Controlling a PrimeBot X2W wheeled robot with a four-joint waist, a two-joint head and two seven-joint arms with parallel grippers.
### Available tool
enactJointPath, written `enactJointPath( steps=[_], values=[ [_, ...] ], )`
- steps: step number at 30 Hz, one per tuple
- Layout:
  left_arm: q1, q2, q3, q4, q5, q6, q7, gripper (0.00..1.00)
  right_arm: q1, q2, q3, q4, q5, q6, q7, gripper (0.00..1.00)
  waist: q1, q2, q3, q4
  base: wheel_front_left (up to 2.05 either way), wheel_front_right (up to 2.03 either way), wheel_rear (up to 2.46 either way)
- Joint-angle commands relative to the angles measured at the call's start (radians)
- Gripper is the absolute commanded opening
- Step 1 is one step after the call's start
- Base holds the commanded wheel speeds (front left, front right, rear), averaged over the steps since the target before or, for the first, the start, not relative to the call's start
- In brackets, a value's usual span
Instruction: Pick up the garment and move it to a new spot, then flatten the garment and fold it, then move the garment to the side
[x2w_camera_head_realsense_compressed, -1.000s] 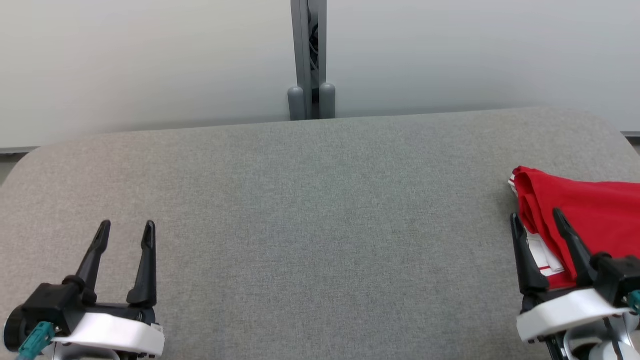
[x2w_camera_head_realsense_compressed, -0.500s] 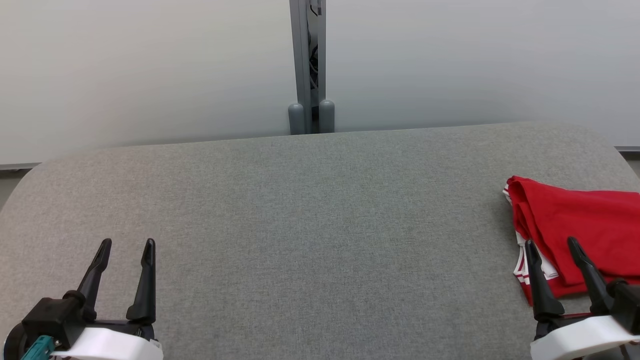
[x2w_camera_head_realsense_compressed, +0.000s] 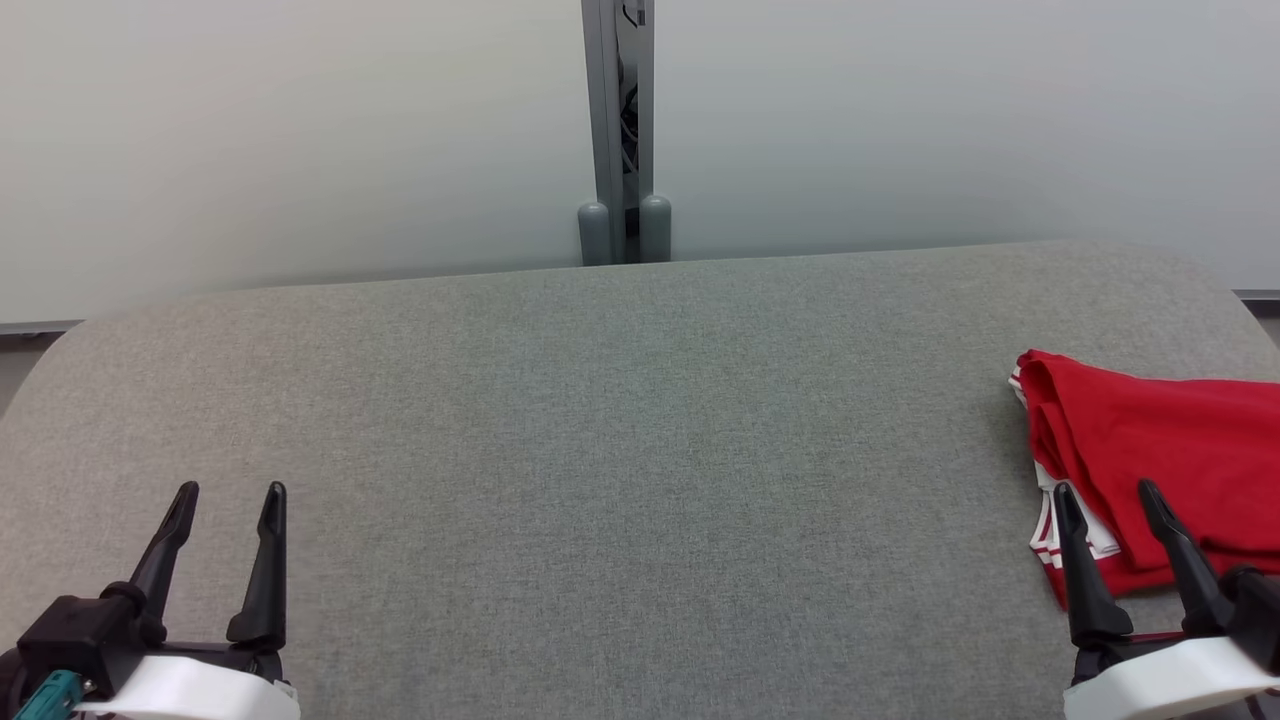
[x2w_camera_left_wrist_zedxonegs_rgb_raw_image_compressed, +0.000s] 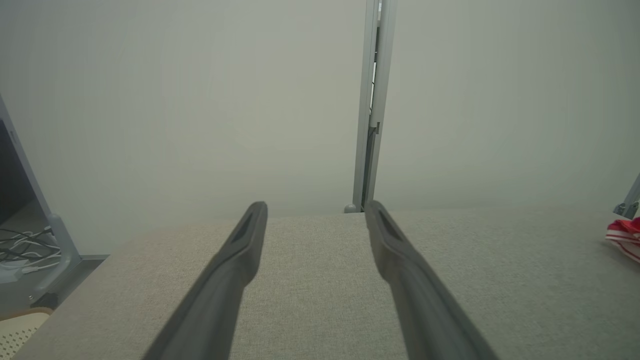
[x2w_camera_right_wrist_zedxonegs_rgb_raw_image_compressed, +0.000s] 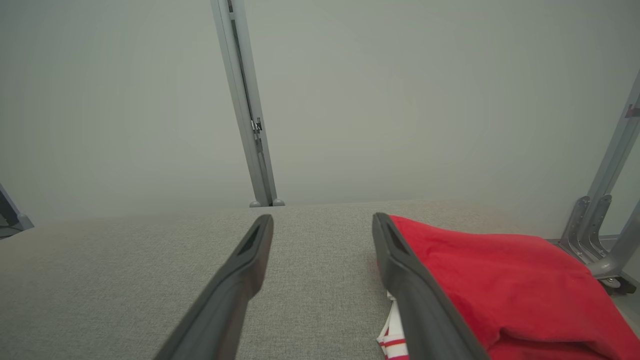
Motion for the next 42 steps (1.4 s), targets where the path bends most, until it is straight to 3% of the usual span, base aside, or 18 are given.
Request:
enactJointPath(
  steps=[1,22,23,26,42],
  values=[
    [-0.006,0.010,0.006,0.002,-0.004,-0.001,-0.005,1.00,0.004,-0.003,0.000,0.002,0.006,0.000,-0.005,1.00,0.0000,-0.0001,0.001,0.000,0.00,0.00,0.00],
    [-0.005,0.007,0.001,-0.002,-0.013,0.012,-0.006,1.00,-0.009,-0.003,0.000,0.003,0.022,0.000,-0.004,1.00,0.0000,-0.0001,0.011,-0.002,0.00,0.00,0.00],
    [0.003,-0.001,-0.001,0.002,-0.015,0.007,-0.004,0.00,-0.001,0.000,0.000,0.008,0.020,0.000,-0.003,0.00,0.0000,-0.0001,0.012,-0.002,0.00,0.00,0.00],
    [0.014,-0.028,-0.013,0.023,-0.024,0.006,0.001,0.00,0.009,0.011,0.000,0.035,0.028,0.000,0.003,0.00,0.0000,-0.0001,0.012,-0.003,0.00,0.00,0.00],
    [-0.013,-0.107,-0.001,0.053,-0.261,-0.058,0.010,0.00,-0.038,0.001,-0.073,0.093,0.340,0.000,0.106,0.00,0.0000,-0.0001,0.014,-0.004,0.00,0.00,0.00]
  ],
)
